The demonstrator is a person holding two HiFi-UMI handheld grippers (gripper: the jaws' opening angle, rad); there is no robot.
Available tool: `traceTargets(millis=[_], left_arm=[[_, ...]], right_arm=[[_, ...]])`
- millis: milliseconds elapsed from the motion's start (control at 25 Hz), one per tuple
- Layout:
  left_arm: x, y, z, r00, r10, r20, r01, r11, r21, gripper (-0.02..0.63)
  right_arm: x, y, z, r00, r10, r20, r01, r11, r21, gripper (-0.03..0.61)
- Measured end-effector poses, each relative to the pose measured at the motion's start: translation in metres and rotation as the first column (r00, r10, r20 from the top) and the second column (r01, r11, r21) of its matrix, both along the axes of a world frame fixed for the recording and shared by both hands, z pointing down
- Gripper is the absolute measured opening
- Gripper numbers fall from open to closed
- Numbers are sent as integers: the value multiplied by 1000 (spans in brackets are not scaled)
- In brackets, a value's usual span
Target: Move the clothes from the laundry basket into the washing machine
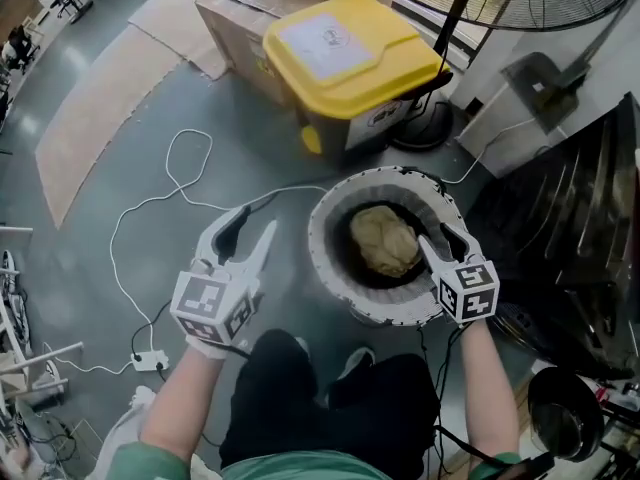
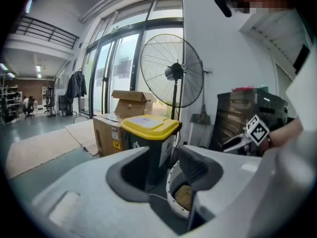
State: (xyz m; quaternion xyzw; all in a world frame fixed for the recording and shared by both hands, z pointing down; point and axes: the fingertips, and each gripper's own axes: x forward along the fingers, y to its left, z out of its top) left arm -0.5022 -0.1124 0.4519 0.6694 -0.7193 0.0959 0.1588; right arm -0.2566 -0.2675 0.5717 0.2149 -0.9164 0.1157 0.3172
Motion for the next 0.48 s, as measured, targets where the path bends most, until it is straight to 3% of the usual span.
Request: traceTargets(millis=[200, 320, 480], left_arm=[[-17, -9, 60, 1000, -16, 18, 15, 1000, 22, 184], [-27, -9, 91, 999, -22, 23, 21, 999, 36, 184], [-39, -5, 127, 999, -31, 19, 30, 998, 49, 184]], right_arm=[[-22, -9, 98, 974, -175, -145, 175, 984, -11, 202], [-32, -2, 159, 919, -308, -245, 304, 951, -54, 225], [-45, 11, 233, 830, -465, -307, 435, 885, -165, 260]])
